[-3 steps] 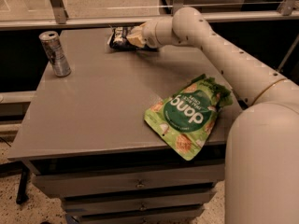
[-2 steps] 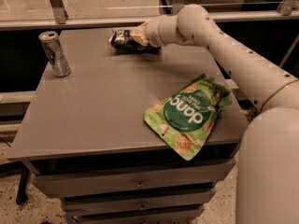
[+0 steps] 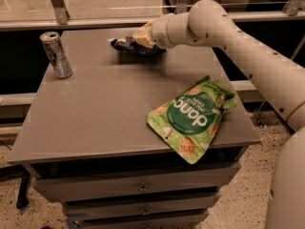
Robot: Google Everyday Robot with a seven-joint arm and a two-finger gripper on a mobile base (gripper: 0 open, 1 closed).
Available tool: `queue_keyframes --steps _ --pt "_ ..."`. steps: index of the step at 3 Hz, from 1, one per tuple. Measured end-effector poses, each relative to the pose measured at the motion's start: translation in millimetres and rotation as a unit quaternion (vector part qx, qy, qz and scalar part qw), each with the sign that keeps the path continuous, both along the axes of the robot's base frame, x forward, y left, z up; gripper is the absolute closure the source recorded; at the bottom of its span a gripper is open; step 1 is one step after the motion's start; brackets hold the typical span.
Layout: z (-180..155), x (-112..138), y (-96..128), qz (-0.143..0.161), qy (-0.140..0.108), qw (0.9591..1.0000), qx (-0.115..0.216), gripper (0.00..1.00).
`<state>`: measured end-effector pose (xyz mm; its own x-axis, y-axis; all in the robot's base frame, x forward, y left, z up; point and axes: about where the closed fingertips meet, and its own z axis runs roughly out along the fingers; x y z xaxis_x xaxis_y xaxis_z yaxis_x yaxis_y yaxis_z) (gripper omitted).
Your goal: Move blue chip bag near green rice chip bag
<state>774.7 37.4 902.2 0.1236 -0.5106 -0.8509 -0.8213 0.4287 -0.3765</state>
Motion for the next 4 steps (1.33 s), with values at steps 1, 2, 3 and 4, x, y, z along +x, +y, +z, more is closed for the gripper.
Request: queue_keyframes --steps 1,2,3,4 --pt "6.9 -25.5 -8.0 0.015 0.005 0.9998 -0.012 1.00" --pt "8.6 -60.9 -26.0 0.029 0.030 0.9986 -0.033 1.00" --pt "8.1 -101.4 -42.4 0.038 0.065 0.9958 -0.053 1.00" --pt "5.8 -141.8 -60.9 0.035 0.105 0.9918 -0.065 1.00"
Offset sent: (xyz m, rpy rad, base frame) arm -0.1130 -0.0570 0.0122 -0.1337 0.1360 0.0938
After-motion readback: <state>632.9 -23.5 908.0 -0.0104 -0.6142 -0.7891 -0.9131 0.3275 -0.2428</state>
